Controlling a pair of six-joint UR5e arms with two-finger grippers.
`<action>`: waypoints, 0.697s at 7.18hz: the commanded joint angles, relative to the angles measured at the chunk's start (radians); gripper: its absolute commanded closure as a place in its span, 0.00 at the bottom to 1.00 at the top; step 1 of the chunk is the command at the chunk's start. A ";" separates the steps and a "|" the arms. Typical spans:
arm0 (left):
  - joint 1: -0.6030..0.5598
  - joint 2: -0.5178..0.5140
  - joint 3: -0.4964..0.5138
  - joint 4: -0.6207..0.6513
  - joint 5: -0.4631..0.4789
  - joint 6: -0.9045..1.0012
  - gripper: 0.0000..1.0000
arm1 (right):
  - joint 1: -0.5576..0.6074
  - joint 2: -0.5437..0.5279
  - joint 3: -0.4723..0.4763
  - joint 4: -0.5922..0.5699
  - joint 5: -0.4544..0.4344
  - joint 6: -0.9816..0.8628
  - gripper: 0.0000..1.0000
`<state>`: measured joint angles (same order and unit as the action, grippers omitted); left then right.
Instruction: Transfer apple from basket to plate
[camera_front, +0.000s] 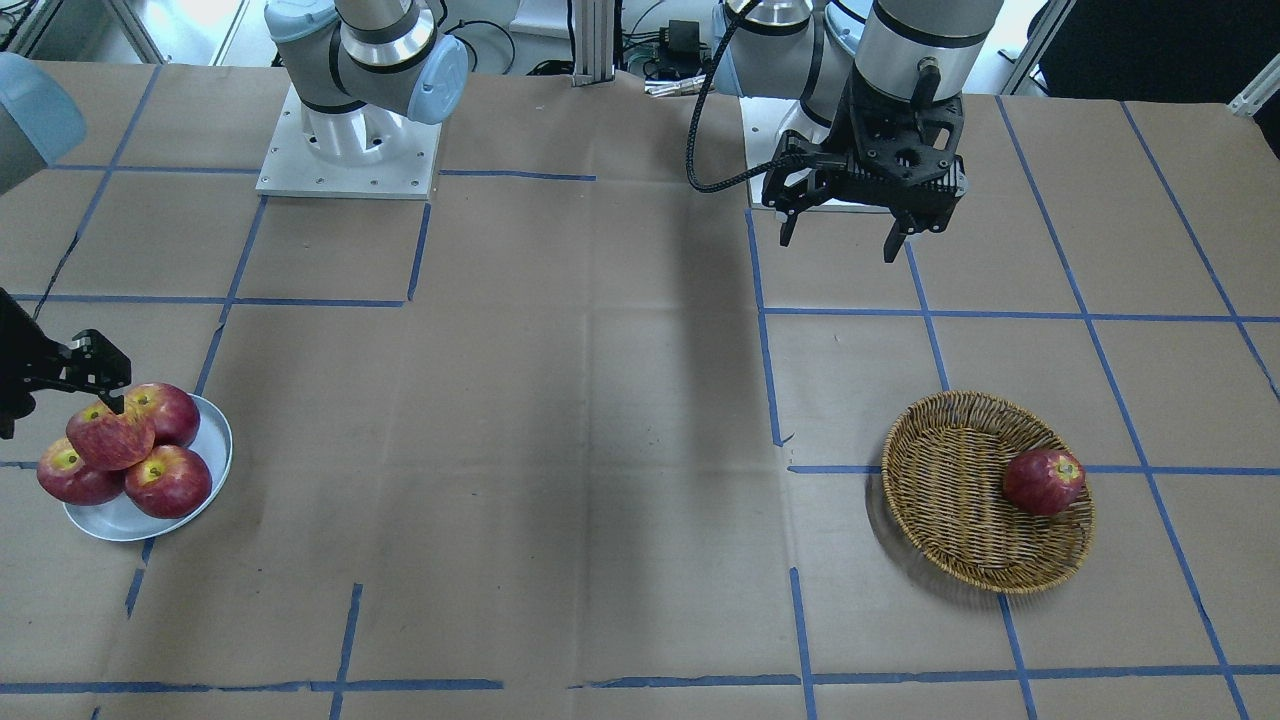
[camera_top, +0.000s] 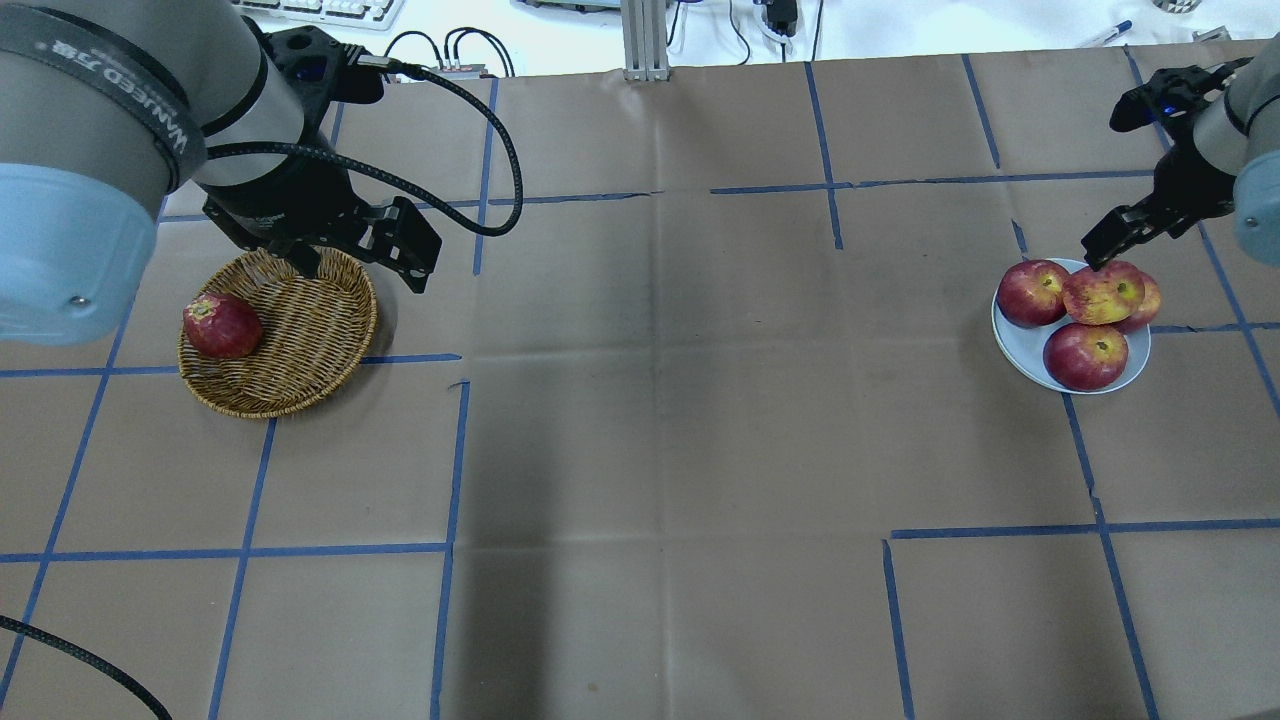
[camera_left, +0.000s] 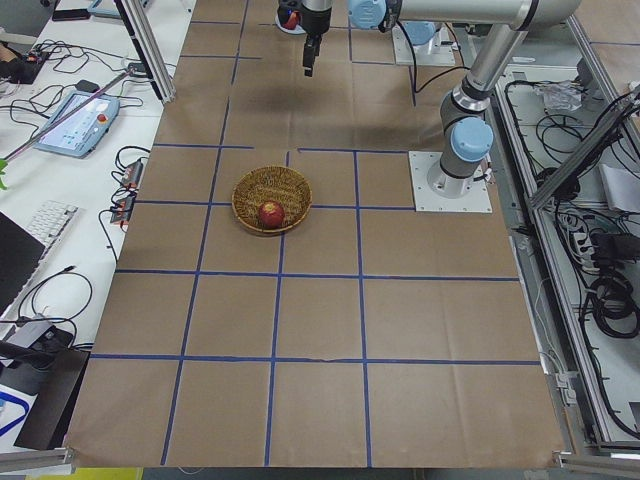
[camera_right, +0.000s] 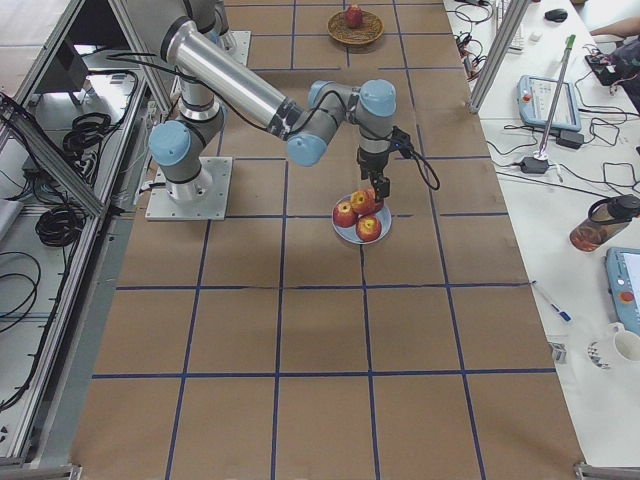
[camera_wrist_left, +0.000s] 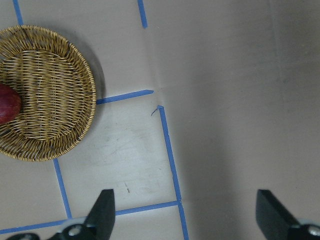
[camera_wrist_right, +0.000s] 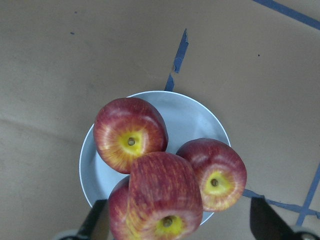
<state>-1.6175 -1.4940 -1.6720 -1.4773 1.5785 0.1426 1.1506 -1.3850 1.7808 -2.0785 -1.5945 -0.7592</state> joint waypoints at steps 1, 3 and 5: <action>0.001 0.000 0.000 0.000 0.000 0.000 0.01 | 0.076 -0.069 -0.068 0.148 0.013 0.123 0.00; -0.001 -0.002 0.000 0.000 0.000 0.000 0.01 | 0.177 -0.138 -0.148 0.363 0.014 0.344 0.00; -0.001 -0.008 0.000 0.000 0.000 0.000 0.01 | 0.312 -0.184 -0.155 0.432 0.014 0.520 0.00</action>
<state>-1.6182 -1.4989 -1.6720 -1.4772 1.5778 0.1427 1.3798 -1.5397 1.6339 -1.6939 -1.5803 -0.3592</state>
